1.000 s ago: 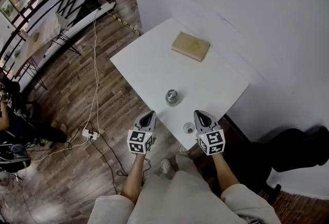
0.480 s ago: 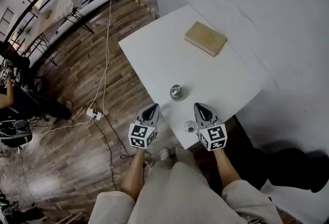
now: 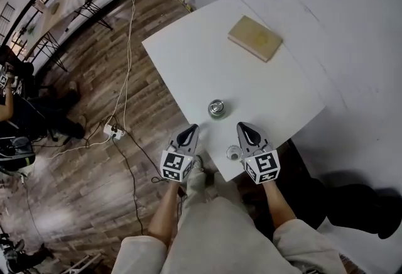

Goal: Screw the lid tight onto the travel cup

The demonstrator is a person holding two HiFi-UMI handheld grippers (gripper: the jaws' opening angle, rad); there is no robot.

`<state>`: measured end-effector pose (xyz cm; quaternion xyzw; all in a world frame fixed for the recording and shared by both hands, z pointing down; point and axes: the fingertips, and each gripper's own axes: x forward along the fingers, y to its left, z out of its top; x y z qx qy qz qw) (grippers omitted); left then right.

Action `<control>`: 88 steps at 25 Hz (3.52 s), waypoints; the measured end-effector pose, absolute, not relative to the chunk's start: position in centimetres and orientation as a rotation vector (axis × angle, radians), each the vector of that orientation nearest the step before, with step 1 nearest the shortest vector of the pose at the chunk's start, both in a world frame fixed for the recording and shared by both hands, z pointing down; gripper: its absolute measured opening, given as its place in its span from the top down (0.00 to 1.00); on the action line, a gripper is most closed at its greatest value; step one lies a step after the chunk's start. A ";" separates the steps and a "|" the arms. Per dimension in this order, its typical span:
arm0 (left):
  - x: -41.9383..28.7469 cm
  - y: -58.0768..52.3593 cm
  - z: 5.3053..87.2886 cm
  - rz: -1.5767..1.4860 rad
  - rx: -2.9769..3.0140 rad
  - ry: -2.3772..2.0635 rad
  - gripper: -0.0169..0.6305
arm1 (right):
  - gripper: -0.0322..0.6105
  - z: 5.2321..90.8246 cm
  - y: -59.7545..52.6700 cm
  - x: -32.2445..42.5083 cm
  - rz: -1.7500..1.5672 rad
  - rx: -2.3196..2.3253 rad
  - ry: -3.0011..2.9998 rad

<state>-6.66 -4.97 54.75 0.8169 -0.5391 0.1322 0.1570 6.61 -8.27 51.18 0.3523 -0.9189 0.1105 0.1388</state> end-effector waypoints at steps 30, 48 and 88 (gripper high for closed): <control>-4.2 -9.8 60.7 0.391 2.664 -1.228 0.41 | 0.95 57.2 -10.9 4.3 0.328 1.056 -2.582; 0.3 -13.9 61.3 0.413 2.723 -1.128 0.41 | 0.95 57.2 -11.6 4.7 0.334 1.063 -2.603; -0.3 -14.2 62.1 0.366 2.713 -1.140 0.41 | 0.51 56.1 -13.8 -3.1 0.163 0.653 -2.811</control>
